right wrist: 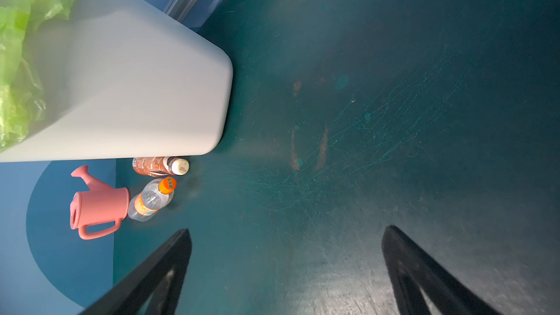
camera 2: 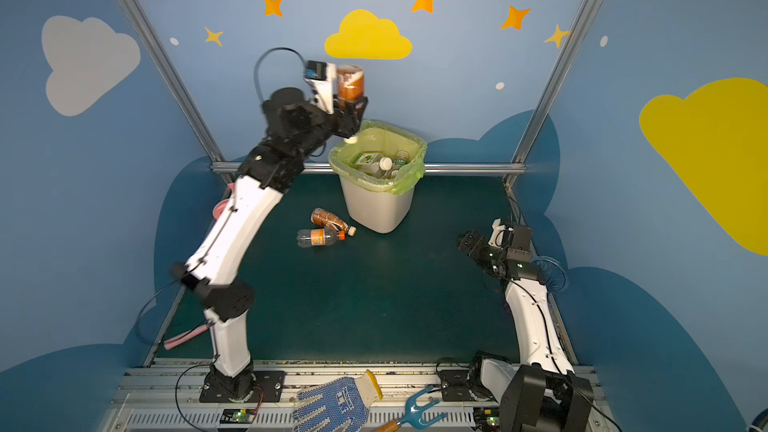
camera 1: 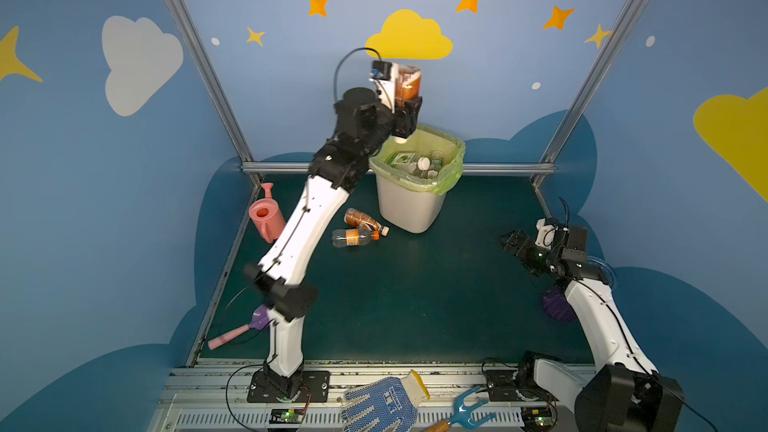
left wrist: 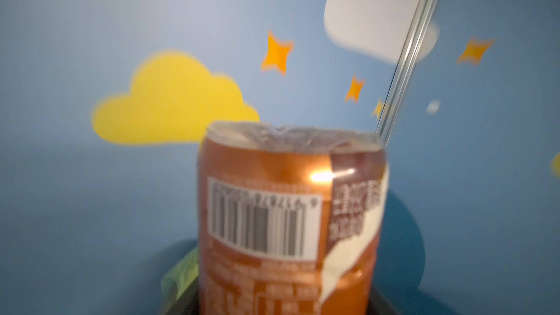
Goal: Throw the plastic bottles in the bin
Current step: 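Lift the brown coffee bottle with the left gripper up over the bin, then open the left gripper over the bin to drop the coffee bottle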
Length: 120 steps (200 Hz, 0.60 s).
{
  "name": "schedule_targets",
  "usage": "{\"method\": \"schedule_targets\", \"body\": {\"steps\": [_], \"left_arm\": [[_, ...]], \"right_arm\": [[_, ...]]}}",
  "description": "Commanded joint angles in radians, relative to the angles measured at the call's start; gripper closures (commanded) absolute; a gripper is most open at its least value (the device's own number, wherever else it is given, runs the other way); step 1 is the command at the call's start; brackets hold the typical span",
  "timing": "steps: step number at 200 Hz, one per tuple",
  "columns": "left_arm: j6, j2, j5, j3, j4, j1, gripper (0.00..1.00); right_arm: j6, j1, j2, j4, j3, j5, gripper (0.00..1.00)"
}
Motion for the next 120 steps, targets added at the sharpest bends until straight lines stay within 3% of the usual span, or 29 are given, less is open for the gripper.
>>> {"method": "schedule_targets", "body": {"steps": [1,11,31,58,120], "left_arm": [[-0.067,0.162,0.092,0.352,-0.279,0.001,0.20],[-0.064,0.166,0.077,0.378,-0.256,0.002,0.14],[-0.041,0.047,0.038,0.195,-0.118,0.004,0.00],[-0.026,-0.111,0.029,-0.023,0.033,0.001,0.00],[-0.003,-0.186,-0.017,-0.089,-0.141,-0.001,0.00]], "right_arm": [[-0.015,-0.010,-0.025,-0.014,0.008,-0.003,0.02],[-0.017,-0.013,-0.033,-0.017,0.007,0.000,0.02],[-0.014,-0.016,-0.042,-0.013,0.005,-0.008,0.02],[-0.003,-0.016,-0.045,-0.007,-0.004,-0.021,0.02],[0.015,-0.009,-0.060,0.001,-0.016,-0.069,0.02]]}}
